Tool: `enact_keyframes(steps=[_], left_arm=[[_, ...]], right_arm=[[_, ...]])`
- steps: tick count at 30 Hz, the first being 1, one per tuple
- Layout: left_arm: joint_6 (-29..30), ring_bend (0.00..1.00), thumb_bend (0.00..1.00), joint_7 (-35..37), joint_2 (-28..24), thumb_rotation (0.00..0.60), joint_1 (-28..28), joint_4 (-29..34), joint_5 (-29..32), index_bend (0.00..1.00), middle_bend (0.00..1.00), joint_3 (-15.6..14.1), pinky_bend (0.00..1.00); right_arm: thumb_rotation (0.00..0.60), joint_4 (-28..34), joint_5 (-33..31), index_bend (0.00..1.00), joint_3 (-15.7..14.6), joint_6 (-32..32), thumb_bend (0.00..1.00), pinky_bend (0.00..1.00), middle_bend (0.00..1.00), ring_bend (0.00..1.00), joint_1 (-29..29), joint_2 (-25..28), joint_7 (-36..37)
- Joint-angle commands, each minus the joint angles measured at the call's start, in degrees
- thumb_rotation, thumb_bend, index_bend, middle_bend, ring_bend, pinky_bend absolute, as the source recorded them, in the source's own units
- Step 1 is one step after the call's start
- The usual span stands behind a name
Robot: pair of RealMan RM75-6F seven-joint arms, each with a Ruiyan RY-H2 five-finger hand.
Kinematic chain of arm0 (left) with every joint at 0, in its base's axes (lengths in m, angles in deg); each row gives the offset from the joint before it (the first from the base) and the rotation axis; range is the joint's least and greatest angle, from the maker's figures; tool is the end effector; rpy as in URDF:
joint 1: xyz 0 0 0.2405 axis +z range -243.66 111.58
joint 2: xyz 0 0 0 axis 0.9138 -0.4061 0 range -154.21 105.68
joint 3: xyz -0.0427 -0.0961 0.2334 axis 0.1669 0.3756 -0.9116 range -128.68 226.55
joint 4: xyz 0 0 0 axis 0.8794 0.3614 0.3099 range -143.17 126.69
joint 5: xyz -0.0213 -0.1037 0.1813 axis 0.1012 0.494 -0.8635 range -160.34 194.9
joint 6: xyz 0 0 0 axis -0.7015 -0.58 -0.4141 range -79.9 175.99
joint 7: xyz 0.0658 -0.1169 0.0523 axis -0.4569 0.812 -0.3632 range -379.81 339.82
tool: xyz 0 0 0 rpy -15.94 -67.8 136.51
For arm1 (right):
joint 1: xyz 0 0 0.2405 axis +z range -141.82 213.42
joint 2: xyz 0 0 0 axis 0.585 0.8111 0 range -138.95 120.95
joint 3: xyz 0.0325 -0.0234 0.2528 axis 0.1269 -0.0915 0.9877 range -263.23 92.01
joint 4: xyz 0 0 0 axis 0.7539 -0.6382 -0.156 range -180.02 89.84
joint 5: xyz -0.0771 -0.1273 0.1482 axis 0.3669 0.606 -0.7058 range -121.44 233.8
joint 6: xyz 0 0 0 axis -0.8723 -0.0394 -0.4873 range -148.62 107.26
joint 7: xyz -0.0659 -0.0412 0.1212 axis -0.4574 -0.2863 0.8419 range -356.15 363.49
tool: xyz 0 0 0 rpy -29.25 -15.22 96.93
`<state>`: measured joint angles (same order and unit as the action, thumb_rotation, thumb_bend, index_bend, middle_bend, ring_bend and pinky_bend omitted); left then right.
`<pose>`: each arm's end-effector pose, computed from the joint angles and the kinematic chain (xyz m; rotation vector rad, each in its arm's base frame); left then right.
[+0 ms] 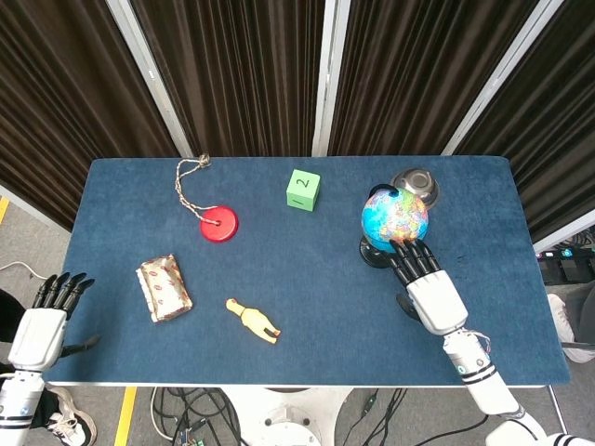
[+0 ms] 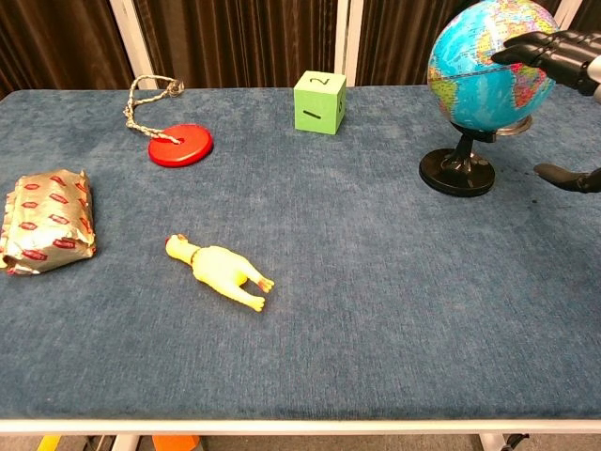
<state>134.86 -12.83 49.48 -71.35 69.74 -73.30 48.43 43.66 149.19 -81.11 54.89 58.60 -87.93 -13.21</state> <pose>-0.3335 0.1735 0.1184 -1.4573 -0.9226 -0.9641 -0.2100 -0.2598 0.0593 1.7793 -0.5940 1.0455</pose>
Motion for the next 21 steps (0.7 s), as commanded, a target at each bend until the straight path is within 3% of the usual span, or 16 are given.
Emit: enact_keyframes(steps=[1, 21], left_arm=[[0.05, 0.02, 0.0, 0.08, -0.06, 0.6, 0.0, 0.05, 0.02, 0.13, 0.09, 0.06, 0.05], [-0.61, 0.02, 0.0, -0.61, -0.04, 0.6, -0.34, 0.58, 0.0, 0.13, 0.09, 0.0, 0.05]], right_arm=[[0.6, 0.52, -1.34, 0.0, 0.64, -1.05, 0.24, 0.0, 0.0, 0.0, 0.49, 0.1, -1.12], [0.6, -0.95, -11.02, 0.0, 2.72, -2.0, 0.24, 0.0, 0.0, 0.0, -1.73, 2.01, -0.21]])
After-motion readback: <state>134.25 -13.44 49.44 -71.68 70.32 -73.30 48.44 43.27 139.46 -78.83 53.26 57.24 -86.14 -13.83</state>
